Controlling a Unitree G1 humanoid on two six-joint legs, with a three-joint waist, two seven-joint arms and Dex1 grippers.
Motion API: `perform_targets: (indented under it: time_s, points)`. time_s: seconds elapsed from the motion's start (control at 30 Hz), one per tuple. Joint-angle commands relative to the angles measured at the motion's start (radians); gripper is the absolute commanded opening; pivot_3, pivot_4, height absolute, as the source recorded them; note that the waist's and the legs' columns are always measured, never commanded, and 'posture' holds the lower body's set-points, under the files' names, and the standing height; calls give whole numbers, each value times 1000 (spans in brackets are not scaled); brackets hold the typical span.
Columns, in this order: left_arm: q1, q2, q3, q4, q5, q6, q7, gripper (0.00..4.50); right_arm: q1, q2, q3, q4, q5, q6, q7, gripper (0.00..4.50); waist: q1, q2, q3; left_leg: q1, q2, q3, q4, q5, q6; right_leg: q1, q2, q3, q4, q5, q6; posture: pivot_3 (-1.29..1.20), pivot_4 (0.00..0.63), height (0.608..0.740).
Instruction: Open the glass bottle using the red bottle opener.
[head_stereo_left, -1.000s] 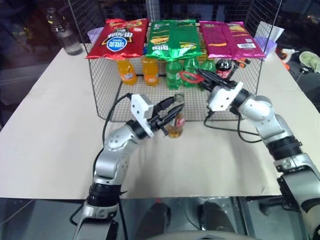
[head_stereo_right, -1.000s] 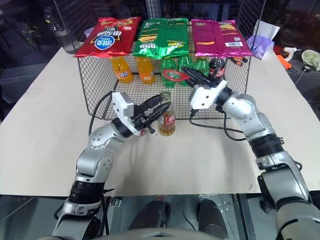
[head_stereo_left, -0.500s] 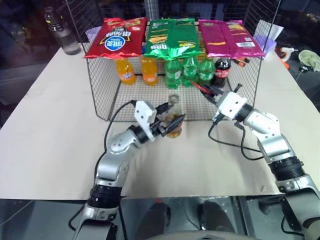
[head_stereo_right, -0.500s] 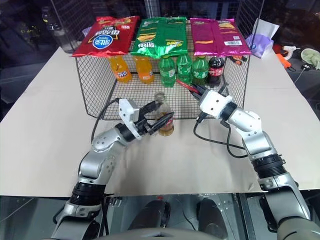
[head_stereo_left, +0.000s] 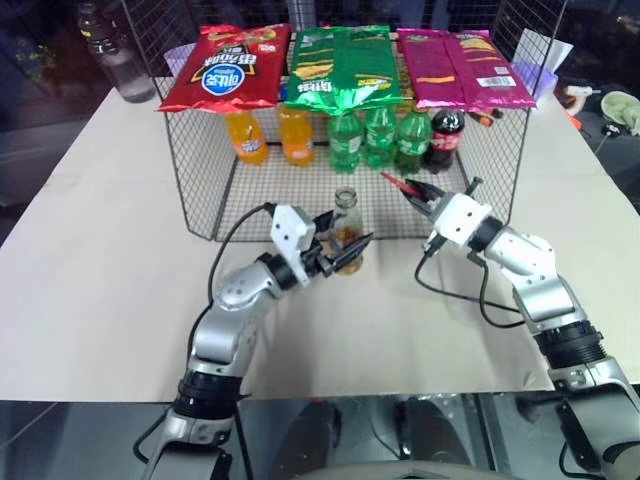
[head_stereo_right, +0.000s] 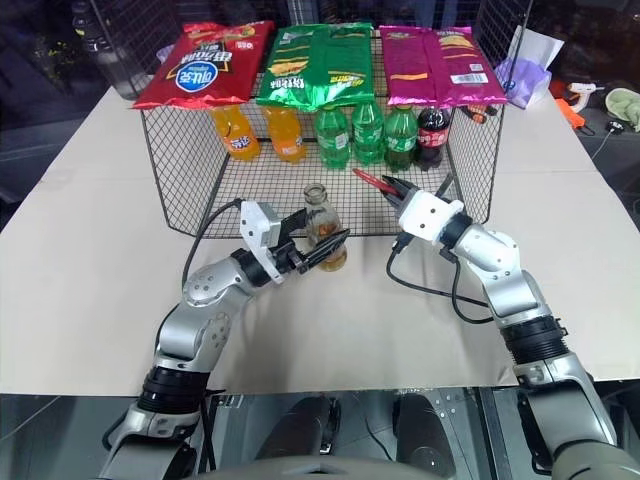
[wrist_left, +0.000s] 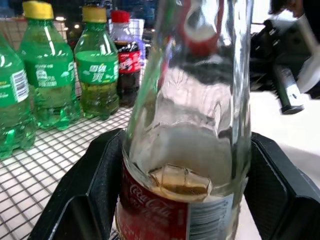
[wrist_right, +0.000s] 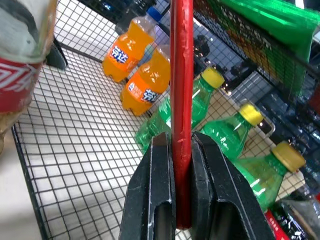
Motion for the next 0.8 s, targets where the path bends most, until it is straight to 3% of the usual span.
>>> perform_targets:
  time_s: [0.03,0.4,0.63,0.8]
  points:
    - [22,34,33,-107,-42,24,-10,3350,20,1,-43,-39,26,4,-9,0,0,0,0,0,0,0,0,0,0,0,0,0,0,0,0,0,150,740]
    - [120,146,106,-195,-50,48,-7,3350,160,-16,-106,-115,137,107,37,0,2,0,0,0,0,0,1,0,0,0,0,0,1,0,0,0,150,740]
    - [239,165,183,-261,-81,50,19,3350,319,-99,-94,-443,538,705,210,0,2,0,0,0,2,0,1,0,0,0,-2,1,0,0,0,0,150,740]
    - [375,186,204,-270,-31,26,25,3350,338,-83,-97,-463,571,903,149,0,3,1,0,3,3,1,1,0,0,3,-2,2,1,0,0,0,150,740]
